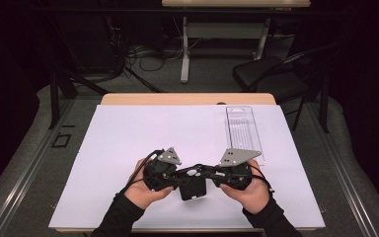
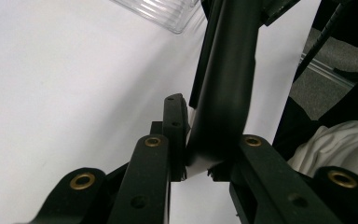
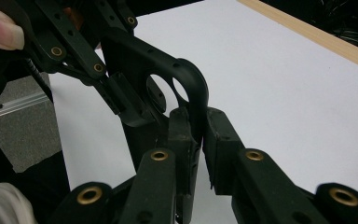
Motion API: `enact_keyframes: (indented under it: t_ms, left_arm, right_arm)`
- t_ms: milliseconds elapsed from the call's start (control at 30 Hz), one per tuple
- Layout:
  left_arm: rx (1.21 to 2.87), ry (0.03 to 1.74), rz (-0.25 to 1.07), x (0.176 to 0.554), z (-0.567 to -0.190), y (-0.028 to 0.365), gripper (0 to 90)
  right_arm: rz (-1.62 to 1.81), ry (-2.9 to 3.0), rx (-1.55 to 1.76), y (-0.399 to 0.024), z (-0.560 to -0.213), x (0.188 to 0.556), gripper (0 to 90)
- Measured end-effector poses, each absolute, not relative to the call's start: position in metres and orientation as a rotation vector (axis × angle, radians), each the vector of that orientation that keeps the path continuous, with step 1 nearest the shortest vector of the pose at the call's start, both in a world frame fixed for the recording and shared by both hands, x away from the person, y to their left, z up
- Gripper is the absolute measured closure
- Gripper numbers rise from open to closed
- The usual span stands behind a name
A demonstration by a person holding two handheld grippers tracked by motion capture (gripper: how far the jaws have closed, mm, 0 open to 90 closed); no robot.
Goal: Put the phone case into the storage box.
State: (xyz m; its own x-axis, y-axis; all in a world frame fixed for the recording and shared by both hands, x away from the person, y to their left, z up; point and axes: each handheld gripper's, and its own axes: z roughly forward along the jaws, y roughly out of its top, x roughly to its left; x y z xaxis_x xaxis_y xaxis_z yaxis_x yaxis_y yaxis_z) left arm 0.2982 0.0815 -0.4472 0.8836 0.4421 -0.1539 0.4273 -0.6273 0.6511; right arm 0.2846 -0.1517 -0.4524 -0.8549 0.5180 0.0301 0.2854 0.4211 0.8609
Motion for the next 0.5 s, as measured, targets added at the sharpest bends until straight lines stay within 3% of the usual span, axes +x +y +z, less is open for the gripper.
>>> enact_keyframes:
  t_ms: [500]
  left_arm:
    - [2.321, 0.622, 0.025, 0.2986, -0.447, 0.0823, 81.3]
  right_arm:
    - [1.408, 2.445, 0.685, -0.1528, -0.454, 0.286, 83.0]
